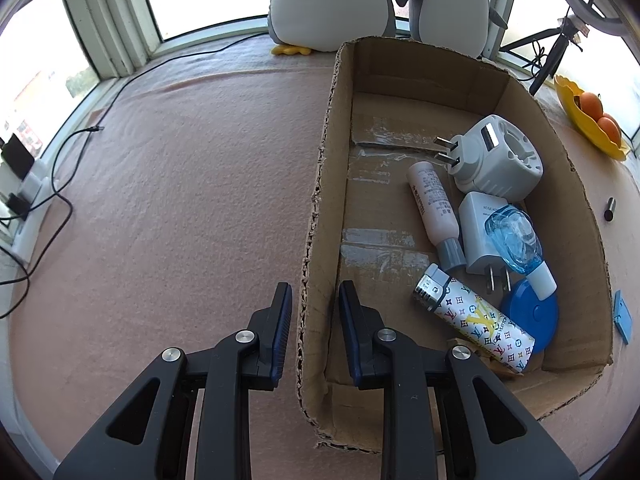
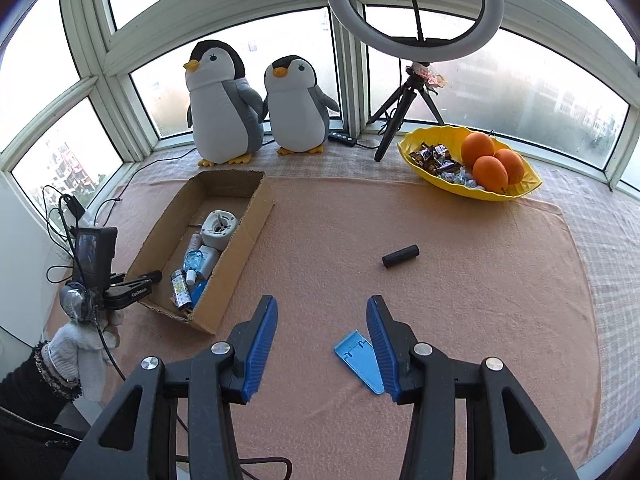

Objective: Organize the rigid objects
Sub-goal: 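Move the right tool to the blue phone stand and grasp it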

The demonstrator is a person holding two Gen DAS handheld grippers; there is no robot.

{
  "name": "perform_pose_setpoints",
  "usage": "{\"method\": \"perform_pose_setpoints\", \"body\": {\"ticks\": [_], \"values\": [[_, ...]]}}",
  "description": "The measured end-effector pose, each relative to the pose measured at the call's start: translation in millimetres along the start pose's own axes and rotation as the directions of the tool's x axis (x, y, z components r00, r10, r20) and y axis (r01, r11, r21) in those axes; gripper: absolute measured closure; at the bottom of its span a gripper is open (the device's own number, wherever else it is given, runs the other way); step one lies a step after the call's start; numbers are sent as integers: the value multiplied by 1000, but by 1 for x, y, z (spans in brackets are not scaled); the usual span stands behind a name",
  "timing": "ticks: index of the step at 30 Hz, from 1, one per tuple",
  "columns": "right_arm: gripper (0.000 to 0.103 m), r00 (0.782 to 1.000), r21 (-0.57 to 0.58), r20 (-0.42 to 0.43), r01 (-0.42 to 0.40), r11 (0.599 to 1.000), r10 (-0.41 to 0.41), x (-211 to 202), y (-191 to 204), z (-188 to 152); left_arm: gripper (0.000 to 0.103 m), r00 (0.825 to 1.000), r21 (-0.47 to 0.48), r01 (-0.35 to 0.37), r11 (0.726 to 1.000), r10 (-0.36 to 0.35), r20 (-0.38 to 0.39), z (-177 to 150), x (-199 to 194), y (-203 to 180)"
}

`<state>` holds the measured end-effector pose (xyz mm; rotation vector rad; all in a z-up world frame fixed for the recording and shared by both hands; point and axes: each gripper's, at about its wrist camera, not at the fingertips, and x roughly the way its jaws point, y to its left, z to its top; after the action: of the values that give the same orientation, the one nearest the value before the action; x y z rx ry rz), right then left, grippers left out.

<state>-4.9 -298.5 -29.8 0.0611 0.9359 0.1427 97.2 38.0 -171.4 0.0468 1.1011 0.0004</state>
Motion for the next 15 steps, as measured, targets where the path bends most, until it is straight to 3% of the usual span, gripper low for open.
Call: {"method": "perform_pose_setpoints", "body": {"ticks": [15], "values": [[61,992,-162,-124,-22,987,2,65,-18,-55,80,1000,10,-28,1000,28,-15,2,0,-3]]}}
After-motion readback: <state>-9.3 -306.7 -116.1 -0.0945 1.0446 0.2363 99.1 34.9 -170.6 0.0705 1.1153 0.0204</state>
